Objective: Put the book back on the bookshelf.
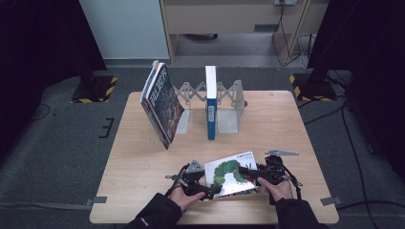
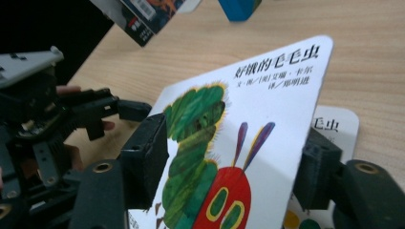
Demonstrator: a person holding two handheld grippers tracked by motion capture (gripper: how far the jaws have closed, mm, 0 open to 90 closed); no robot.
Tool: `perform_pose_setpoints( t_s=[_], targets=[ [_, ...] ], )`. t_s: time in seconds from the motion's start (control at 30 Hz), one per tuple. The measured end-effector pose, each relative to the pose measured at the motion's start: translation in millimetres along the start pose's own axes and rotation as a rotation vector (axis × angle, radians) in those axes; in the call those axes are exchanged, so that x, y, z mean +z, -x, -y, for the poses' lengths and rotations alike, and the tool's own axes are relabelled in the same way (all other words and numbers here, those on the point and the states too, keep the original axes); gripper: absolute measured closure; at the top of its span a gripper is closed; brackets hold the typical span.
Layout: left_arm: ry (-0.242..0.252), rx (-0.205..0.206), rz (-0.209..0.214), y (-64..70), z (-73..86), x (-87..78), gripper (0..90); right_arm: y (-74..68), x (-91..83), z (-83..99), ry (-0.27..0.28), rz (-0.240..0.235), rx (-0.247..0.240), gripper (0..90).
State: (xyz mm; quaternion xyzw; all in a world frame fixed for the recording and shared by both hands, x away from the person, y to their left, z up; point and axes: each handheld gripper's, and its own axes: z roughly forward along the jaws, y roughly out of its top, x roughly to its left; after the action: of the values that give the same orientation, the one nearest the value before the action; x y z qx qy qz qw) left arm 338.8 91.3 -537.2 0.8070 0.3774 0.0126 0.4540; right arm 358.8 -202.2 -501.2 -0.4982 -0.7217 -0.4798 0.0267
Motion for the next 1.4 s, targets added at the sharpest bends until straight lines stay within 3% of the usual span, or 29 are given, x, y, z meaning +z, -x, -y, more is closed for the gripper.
perform_pose_setpoints(
  t_s=[0.27,0.77,0.97,1.17,1.4],
  targets=[
    [-0.003,0.004,-0.002,0.0,-0.1,-0.1,0.4,1.8,3.1,-0.6,-0.076,0.007,-0.010,52.2],
    [0.003,-0.005,-0.020,-2.7,-0.2,-3.2,9.9,6.1,0.1,-3.6,-0.114,-0.020,0.034,62.0],
    [0.003,-0.014,-0.018,-2.9,-0.6,-3.9,11.4,6.8,-2.8,-4.8,-0.105,-0.046,0.048,69.2],
    [0.005,-0.034,-0.017,-4.4,-1.9,-6.7,13.1,7.1,-9.4,-7.0,-0.063,-0.124,0.067,80.0],
    [0.004,-0.051,0.009,-5.2,-1.9,-6.1,11.8,2.8,-13.0,-9.9,-0.043,-0.159,0.043,82.5]
  ],
)
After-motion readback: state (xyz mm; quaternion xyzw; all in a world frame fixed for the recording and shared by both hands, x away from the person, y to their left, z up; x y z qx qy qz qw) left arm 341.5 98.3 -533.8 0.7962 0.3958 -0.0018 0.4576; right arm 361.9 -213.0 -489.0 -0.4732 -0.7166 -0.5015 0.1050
